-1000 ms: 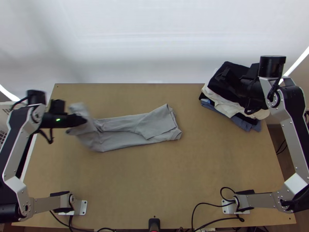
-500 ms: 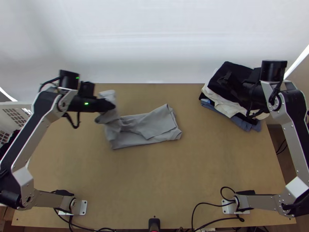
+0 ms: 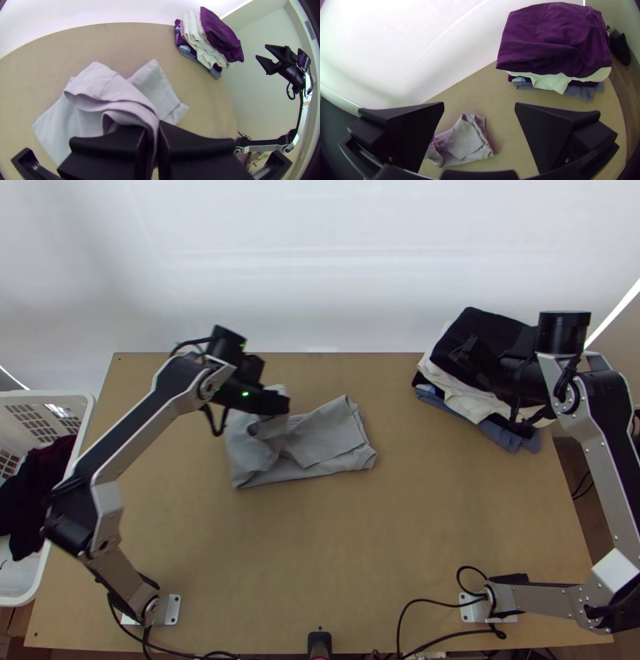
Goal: Fold the t-shirt
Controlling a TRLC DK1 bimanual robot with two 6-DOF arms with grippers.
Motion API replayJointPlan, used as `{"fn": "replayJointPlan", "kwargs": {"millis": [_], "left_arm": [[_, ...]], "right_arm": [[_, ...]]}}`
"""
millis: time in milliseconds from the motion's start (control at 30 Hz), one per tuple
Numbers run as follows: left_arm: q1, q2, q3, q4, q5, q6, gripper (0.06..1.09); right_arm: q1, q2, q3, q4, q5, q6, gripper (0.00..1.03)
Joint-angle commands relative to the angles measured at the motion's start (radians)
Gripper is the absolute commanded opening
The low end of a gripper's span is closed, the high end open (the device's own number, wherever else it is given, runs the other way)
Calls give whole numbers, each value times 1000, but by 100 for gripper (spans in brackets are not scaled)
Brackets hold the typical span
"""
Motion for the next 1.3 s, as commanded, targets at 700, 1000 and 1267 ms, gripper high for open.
{"fn": "replayJointPlan", "kwargs": {"millis": [700, 1000, 1267], "left_arm": [[-216, 312, 501, 102, -14, -117, 105], [-141, 183, 493, 18, 56, -113, 105], [-114, 174, 478, -16, 56, -98, 105]], "right_arm": [[48, 1, -210, 95, 56, -34, 99], [146, 128, -210, 154, 56, -24, 99], [163, 177, -160, 154, 56, -41, 99]]}}
